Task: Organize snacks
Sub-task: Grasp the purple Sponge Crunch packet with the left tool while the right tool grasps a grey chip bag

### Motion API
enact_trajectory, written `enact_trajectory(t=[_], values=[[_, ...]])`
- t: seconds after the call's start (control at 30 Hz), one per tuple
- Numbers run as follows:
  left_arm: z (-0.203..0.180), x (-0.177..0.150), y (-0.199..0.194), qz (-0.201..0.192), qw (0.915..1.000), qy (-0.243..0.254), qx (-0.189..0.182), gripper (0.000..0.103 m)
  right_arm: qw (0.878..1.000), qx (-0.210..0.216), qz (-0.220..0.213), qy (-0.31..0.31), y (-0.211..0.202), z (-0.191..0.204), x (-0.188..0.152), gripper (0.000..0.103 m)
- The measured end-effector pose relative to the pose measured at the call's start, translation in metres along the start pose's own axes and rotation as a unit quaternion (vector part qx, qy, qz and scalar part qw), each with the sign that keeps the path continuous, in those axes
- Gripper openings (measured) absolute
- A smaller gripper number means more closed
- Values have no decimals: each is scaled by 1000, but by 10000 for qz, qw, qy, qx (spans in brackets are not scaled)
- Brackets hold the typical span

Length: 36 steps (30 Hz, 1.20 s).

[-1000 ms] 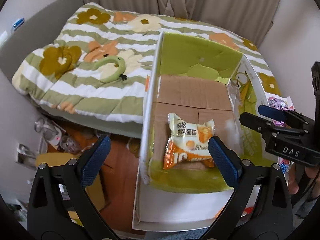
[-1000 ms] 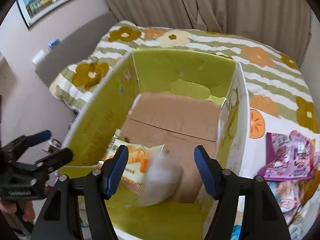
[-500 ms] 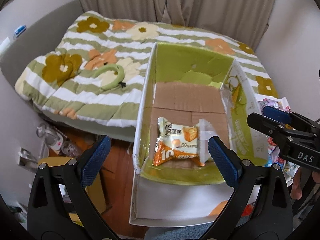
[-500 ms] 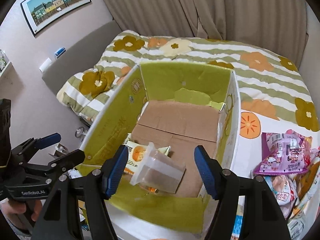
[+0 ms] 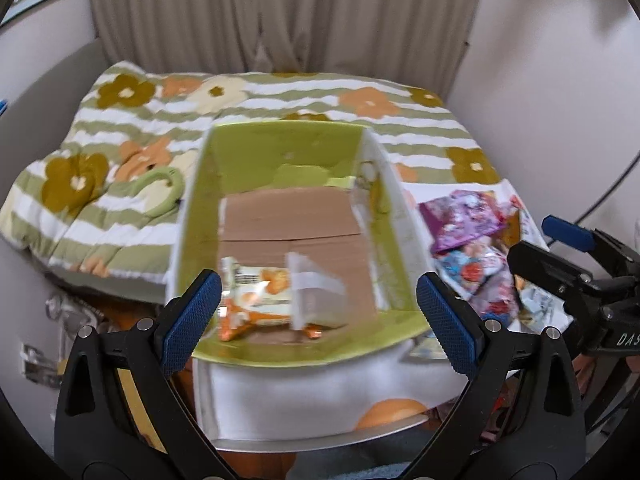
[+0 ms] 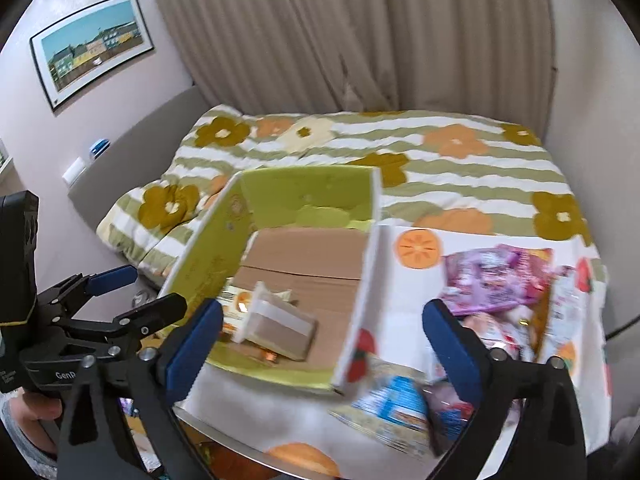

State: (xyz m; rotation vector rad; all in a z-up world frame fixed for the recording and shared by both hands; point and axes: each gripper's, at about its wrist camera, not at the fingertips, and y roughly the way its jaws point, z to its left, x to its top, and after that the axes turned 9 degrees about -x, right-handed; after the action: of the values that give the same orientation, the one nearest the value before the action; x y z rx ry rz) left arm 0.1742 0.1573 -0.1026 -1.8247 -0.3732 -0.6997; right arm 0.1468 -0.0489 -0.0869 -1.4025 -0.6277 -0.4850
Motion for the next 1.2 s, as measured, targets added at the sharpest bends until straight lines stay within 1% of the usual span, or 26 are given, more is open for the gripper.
enact_trajectory(t=[0.1,0.2,0.3,0.37,0.43,0.47,0.57,0.67,0.73,0.87,0.93,1.07,1.17,1.2], values=[[-26,-3,1,17,9999,144,-43,97,9996,-229,-158,72,-20,-23,-10,100],[-56,-8,3,-15,9996,238,-130,97,9989,-319,-332,113,-41,-46,-21,100],[-88,-12,8,-19,9992,347,-181,97,9974,-528,-471,-92,-63,-73,-34,100],[-115,-17,12,-3,9986,459,-256,97,9956,-758,-408,-358,-74,-92,-41,100],[-140,-21,19,53,9975,614,-358,97,9938,-982,-216,-465,-82,-112,-48,100],[-151,-23,22,82,9968,690,-389,97,9929,-1091,-180,-444,-87,-123,-52,100],[-189,-33,40,250,9936,1006,-442,97,9923,-1200,-99,-272,-95,-158,-64,100],[-216,-43,59,386,9894,1346,-390,97,9933,-1144,162,-77,-89,-192,-75,100],[-232,-51,75,532,9851,1600,-343,97,9939,-1049,332,72,-84,-211,-84,100],[-251,-67,108,842,9761,1979,-309,97,9933,-957,615,205,-67,-240,-104,100],[-259,-76,127,1028,9695,2204,-286,97,9930,-866,749,273,-55,-251,-113,100],[-270,-95,166,1337,9547,2656,-104,97,9916,-709,1016,384,-29,-267,-133,100],[-272,-104,188,1456,9482,2824,33,97,9908,-585,1138,449,-8,-274,-144,100],[-273,-105,194,1474,9473,2844,60,97,9906,-540,1162,480,-4,-276,-147,100]])
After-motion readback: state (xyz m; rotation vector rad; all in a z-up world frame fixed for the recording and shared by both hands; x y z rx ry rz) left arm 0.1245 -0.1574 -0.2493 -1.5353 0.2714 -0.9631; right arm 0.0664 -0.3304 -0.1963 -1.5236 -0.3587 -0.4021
